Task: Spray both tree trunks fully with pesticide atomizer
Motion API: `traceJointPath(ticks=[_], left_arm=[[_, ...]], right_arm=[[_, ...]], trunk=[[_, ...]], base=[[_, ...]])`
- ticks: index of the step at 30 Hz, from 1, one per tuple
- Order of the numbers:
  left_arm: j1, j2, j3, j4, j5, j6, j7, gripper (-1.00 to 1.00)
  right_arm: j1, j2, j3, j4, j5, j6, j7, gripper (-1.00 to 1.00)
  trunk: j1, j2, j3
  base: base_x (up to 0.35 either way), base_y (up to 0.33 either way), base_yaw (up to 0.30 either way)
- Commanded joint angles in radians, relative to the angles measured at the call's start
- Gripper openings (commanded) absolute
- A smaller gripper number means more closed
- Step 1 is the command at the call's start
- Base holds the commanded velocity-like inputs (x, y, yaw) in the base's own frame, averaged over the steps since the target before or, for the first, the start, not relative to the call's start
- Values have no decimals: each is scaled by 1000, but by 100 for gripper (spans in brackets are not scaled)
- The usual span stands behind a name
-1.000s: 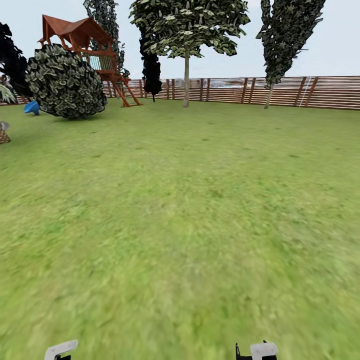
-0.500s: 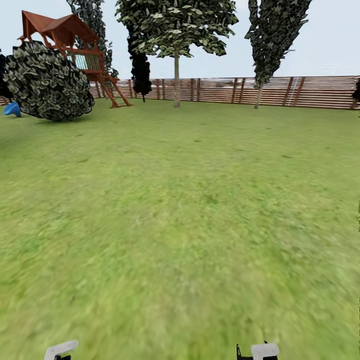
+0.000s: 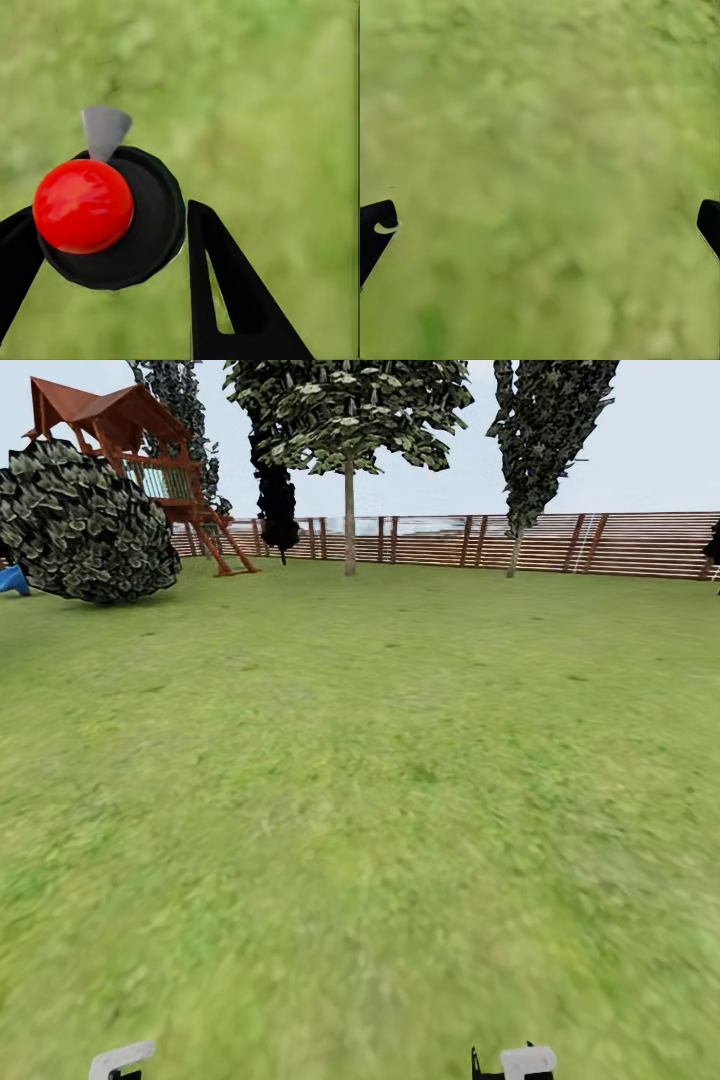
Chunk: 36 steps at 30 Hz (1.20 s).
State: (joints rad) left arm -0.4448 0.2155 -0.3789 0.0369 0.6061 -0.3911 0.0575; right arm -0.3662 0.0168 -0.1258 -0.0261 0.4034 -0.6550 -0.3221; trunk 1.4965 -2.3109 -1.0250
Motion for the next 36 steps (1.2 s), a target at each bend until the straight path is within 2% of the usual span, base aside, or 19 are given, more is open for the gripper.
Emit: traceJointPath(ticks=[1, 36], left_arm=[[0, 0, 0, 0, 0, 1, 1, -100], [0, 1, 0, 0, 0, 0, 1, -100]], right_arm=[[0, 0, 0, 0, 0, 0, 0, 100], [0, 0, 0, 0, 0, 0, 0, 100]], trunk=[[0, 0, 0], [0, 0, 0]], base=[[340, 0, 0], [340, 0, 0]])
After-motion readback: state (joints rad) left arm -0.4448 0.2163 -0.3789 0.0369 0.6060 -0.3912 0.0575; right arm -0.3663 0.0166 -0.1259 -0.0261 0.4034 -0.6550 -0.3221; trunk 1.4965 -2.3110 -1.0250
